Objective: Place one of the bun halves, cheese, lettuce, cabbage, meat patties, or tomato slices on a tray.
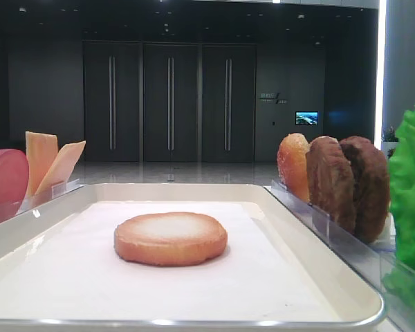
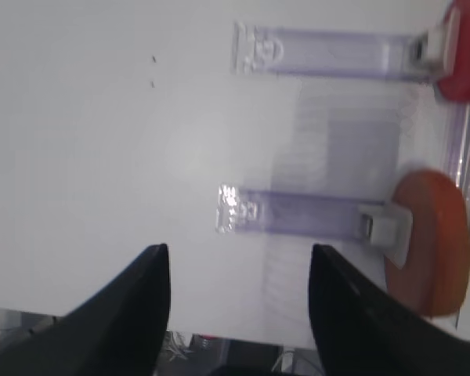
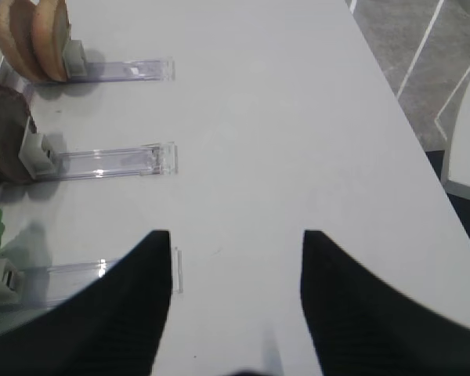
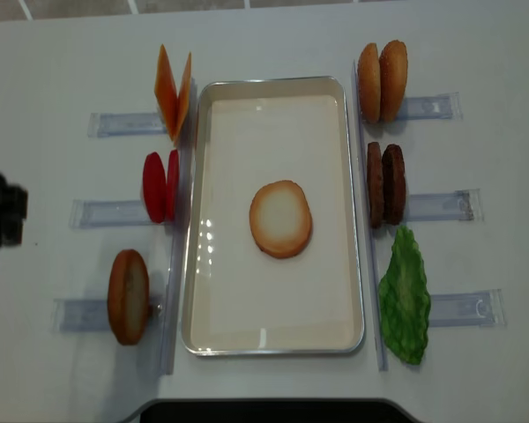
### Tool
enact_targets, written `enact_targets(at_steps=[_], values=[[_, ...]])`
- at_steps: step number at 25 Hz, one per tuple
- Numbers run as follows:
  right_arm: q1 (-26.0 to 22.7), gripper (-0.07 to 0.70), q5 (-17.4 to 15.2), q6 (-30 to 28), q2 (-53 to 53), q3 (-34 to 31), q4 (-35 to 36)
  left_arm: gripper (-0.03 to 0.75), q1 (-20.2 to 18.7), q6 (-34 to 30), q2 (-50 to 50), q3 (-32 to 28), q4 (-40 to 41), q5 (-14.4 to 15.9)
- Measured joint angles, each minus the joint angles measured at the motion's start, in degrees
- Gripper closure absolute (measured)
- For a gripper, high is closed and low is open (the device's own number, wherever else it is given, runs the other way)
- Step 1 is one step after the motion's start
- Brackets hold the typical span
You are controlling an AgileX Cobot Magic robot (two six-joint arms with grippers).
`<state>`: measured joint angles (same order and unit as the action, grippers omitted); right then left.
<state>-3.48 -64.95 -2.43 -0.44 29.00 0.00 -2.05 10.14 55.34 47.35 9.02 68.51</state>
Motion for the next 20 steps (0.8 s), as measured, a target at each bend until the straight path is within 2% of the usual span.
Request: enact_targets(at_steps=[3,8,10,15,20], values=[[0.0,0.272,0.0,0.0,0.0,0.0,0.0,0.284,0.0,-0.29,-10.35,-7.94,-3.06,-0.13],[0.0,0.272,0.0,0.0,0.0,0.0,0.0,0.284,0.0,-3.41,-26.3,-16.97,-4.67,-0.39],[0.0,0.272,0.0,0.0,0.0,0.0,0.0,0.284,0.0,-4.45,-31.17,-18.14,-5.19,-0.76],[0.0,0.272,0.0,0.0,0.0,0.0,0.0,0.286,0.0,-7.9,-44.82,-20.15,-7.02,-4.58],[0.0,0.272,0.0,0.0,0.0,0.0,0.0,0.305,0.0,-11.91,-51.84,-20.31,-9.02,-4.8]])
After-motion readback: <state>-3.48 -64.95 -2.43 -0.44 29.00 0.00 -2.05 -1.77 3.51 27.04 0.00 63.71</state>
